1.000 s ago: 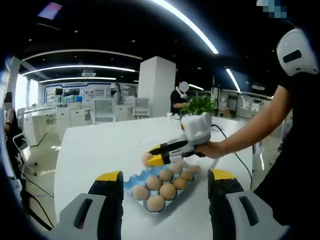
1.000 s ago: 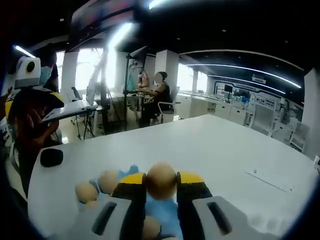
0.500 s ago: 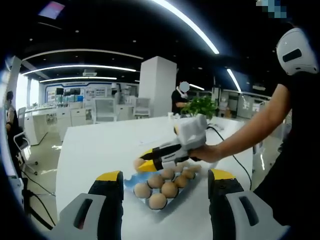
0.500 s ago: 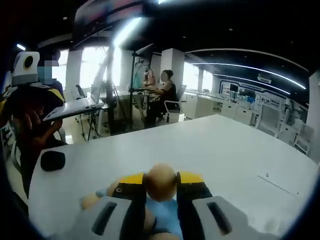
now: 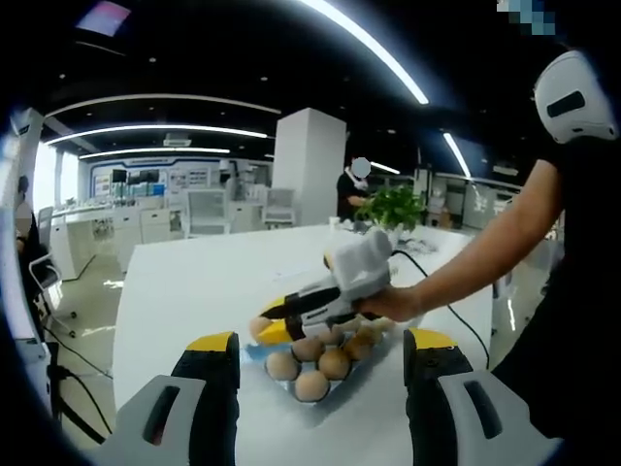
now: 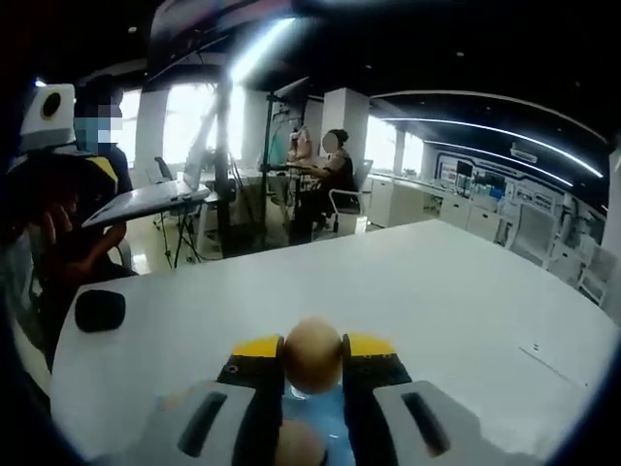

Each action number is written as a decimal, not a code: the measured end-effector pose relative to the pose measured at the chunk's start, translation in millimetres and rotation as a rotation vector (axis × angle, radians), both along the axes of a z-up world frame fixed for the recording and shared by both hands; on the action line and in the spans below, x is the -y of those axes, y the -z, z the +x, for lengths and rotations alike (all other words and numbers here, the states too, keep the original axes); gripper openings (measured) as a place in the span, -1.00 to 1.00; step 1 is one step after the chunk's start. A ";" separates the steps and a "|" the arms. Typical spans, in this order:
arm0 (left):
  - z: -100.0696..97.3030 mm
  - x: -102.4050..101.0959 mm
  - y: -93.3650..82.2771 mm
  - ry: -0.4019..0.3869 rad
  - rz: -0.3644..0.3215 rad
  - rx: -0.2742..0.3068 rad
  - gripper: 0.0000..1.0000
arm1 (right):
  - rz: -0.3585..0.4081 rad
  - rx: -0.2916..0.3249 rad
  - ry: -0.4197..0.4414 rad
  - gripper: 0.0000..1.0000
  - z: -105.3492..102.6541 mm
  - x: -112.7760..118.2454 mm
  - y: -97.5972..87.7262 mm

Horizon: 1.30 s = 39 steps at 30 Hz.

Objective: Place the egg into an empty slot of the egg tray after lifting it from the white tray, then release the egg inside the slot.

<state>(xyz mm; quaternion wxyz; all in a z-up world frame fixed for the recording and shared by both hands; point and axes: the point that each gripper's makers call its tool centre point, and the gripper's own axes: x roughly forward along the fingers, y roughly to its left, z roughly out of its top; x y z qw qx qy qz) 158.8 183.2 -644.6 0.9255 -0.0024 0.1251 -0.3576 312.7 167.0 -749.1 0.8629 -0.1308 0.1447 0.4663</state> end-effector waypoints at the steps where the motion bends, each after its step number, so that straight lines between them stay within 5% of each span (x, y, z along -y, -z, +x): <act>1: 0.0 0.0 0.1 0.000 0.000 -0.001 0.38 | 0.000 -0.005 0.000 -0.55 0.3 -0.2 0.7; 14: 1.9 0.0 2.9 -0.003 -0.006 -0.009 0.38 | -0.007 -0.055 0.003 -0.54 3.2 -2.9 17.1; 27: 4.4 0.1 3.3 -0.005 -0.010 -0.012 0.38 | 0.010 -0.183 0.029 -0.54 1.6 -2.8 28.6; 39: 5.9 0.3 2.7 -0.007 -0.008 -0.009 0.38 | 0.056 -0.163 0.016 -0.36 0.4 -0.6 14.4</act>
